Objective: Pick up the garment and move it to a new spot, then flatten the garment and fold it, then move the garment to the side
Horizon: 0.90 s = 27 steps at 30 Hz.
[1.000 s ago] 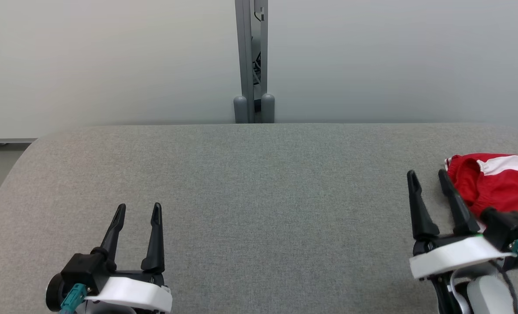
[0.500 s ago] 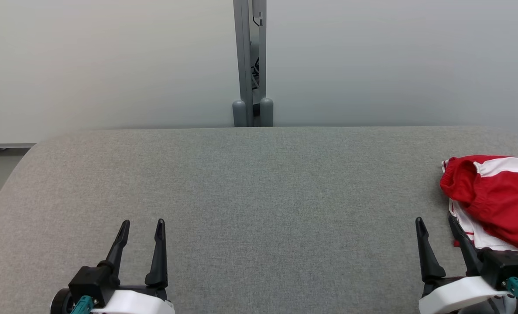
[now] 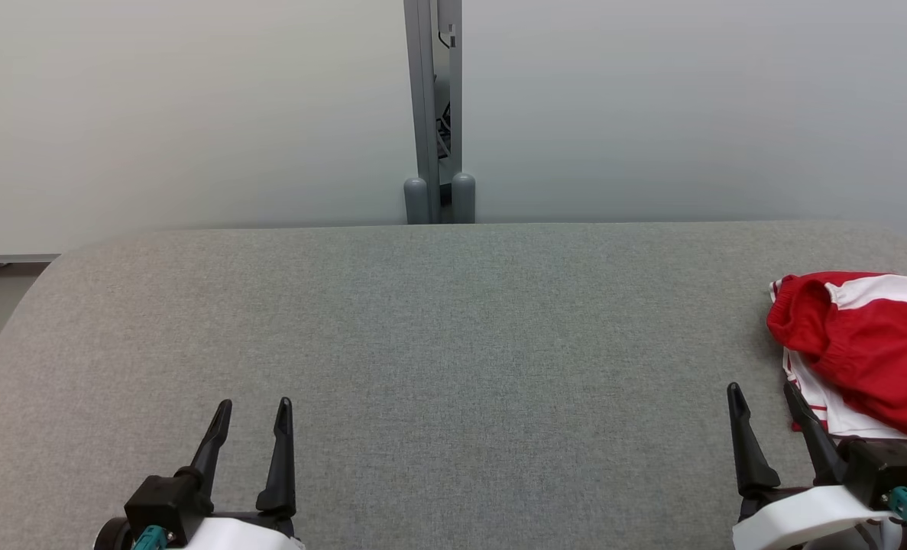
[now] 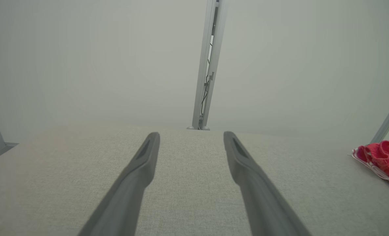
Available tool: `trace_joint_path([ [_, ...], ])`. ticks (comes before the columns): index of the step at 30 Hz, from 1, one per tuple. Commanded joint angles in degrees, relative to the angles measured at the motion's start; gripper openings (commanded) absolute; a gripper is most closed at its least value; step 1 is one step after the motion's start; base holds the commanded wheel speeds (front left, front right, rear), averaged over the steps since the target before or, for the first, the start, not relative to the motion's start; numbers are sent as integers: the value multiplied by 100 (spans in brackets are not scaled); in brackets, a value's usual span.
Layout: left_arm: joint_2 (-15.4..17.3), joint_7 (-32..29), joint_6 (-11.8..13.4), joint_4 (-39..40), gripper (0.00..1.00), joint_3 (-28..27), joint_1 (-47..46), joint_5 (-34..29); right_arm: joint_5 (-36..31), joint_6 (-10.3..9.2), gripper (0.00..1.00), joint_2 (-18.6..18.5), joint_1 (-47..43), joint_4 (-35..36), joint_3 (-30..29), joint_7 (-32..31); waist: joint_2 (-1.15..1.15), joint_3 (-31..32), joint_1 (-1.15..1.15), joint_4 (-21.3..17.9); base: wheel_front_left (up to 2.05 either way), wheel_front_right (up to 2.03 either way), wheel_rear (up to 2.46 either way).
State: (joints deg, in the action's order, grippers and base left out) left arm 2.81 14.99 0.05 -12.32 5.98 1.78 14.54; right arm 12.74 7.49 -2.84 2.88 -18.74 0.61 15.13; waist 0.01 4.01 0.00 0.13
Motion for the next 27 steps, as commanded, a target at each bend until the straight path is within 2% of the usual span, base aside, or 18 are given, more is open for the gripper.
trace_joint_path([
  [1,26,17,-15,-26,100,-13,-17,37,-6,0,100,-22,-32,2,-18,2,-1,-1,0,6,0,0,0],
  [20,26,17,-7,-27,100,-57,15,61,-12,0,100,-22,-24,0,-40,2,-1,17,0,15,0,0,0],
  [27,25,17,-100,-144,100,-115,22,426,-36,0,100,-22,-19,-10,-46,2,-1,33,0,9,0,0,0],
])
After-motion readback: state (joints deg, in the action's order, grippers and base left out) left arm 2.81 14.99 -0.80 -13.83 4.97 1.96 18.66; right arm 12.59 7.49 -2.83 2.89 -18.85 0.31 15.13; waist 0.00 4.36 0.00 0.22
